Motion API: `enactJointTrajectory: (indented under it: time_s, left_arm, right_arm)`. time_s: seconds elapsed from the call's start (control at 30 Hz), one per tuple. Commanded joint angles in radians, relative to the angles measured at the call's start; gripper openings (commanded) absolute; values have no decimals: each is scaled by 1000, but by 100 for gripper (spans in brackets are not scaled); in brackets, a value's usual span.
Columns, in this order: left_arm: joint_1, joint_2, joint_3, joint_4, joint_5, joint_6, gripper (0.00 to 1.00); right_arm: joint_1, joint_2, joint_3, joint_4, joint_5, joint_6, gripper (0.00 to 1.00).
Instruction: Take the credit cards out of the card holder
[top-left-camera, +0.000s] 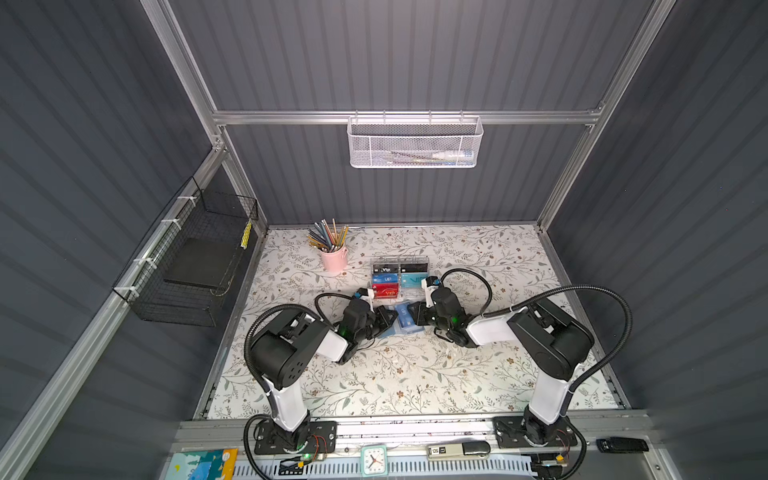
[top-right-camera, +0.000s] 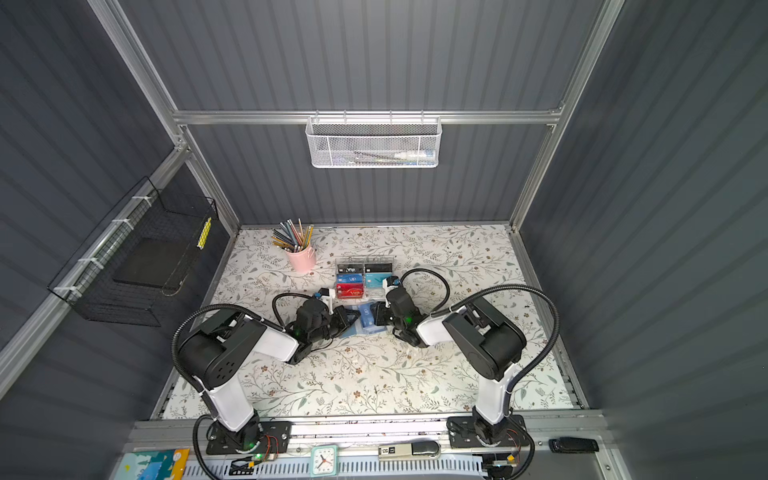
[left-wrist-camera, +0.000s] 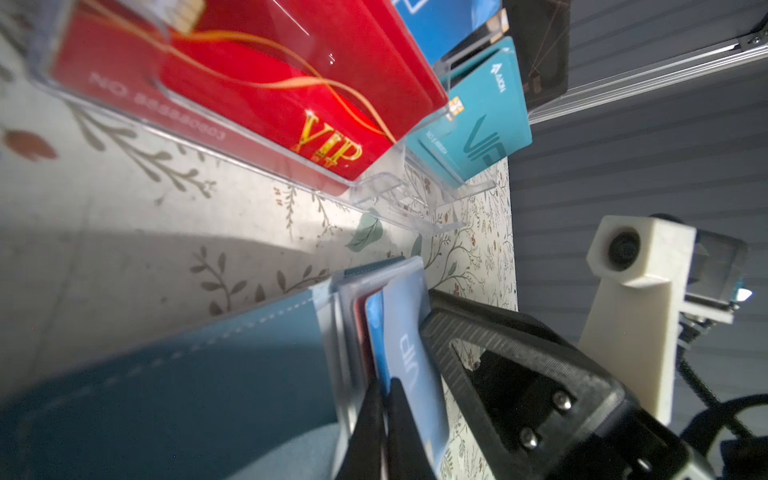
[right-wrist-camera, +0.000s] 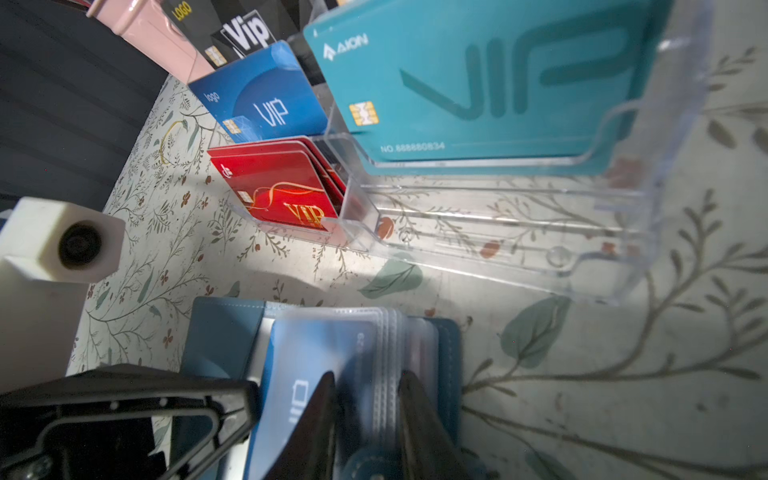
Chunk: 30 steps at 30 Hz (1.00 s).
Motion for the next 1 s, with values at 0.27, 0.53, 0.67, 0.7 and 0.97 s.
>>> enactJointTrajectory:
  time_s: [0.27,0.53,0.67,0.7,0.97]
  left_arm:
    - [-2,4,30,36,22,10,0]
    - [-1,-89,30,-139,-25,98,0]
    - [-1,-111,38,-186,-31,122,0]
    - [-1,-115,39,-197,-35,126,0]
    - [-1,-130,60,-282,-47,154,0]
  right_arm:
    - [26,95,-62,-278,-83,8,29]
    - [25,70,-74,-277,-73,9,38]
    - [25,46,-78,-283,-75,9,41]
    - [25,41,-80,-285,-73,10,41]
    - [26,22,-84,-296,-69,2,44]
